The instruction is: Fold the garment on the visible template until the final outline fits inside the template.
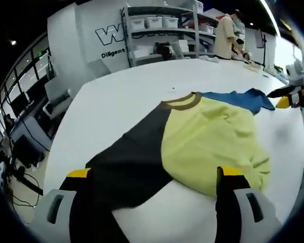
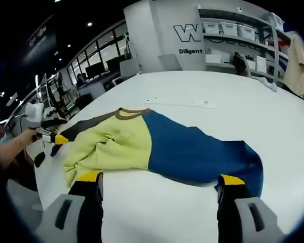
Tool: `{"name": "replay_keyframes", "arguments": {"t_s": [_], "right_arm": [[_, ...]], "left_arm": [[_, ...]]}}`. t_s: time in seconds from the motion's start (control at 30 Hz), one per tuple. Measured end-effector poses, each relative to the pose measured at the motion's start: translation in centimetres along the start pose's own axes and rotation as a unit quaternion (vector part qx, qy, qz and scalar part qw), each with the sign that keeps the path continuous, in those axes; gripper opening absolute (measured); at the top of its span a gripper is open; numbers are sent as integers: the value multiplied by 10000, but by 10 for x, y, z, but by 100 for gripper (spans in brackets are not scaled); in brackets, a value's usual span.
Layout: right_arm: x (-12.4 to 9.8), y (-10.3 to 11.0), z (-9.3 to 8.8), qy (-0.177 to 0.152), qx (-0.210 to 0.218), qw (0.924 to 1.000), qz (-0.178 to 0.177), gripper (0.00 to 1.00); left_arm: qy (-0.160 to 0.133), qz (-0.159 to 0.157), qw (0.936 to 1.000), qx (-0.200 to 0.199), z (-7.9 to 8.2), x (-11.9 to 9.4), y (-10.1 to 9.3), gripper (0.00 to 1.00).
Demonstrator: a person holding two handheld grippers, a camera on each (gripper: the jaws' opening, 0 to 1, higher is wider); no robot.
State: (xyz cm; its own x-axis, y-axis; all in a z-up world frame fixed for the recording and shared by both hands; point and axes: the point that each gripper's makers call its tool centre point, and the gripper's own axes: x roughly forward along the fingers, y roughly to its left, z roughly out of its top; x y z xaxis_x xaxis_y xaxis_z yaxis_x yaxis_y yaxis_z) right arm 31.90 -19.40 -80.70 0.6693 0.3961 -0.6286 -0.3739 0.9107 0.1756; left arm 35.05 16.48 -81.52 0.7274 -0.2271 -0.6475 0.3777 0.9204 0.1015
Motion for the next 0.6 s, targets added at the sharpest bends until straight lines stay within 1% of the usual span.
{"name": "replay_keyframes", "arguments": {"t_s": [0.03, 0.07, 0.13, 0.27, 0.33, 0.43, 0.5, 0.6], "right_arm": [[0, 4, -1, 10, -32, 10000, 46, 94], [0, 9, -2, 4, -54, 9999, 109, 94], [1, 16, -4, 9, -94, 9998, 180, 95], [1, 23, -7, 34, -157, 9996, 249, 96], [3, 29, -11, 82, -127, 9992, 359, 96], [5, 38, -16, 107, -133, 9990, 425, 95], [6, 42, -17, 109, -185, 9988, 445, 93], [6, 51, -18, 88, -243, 9984, 503, 91]], "left_arm": [[-51, -29, 10000, 8, 1, -2, -5, 99], [-148, -143, 9998, 6, 4, -3, -12, 99], [-246, -349, 9989, -180, 7, -5, -25, 99], [-294, -472, 9983, -175, 9, -10, -39, 99], [-298, -520, 9980, -183, 8, -11, -44, 99], [-316, -568, 9976, -221, 6, -11, -50, 99], [-262, -628, 9974, -238, 3, -12, -56, 99], [-253, -656, 9973, -192, 0, -15, -63, 98]]}}
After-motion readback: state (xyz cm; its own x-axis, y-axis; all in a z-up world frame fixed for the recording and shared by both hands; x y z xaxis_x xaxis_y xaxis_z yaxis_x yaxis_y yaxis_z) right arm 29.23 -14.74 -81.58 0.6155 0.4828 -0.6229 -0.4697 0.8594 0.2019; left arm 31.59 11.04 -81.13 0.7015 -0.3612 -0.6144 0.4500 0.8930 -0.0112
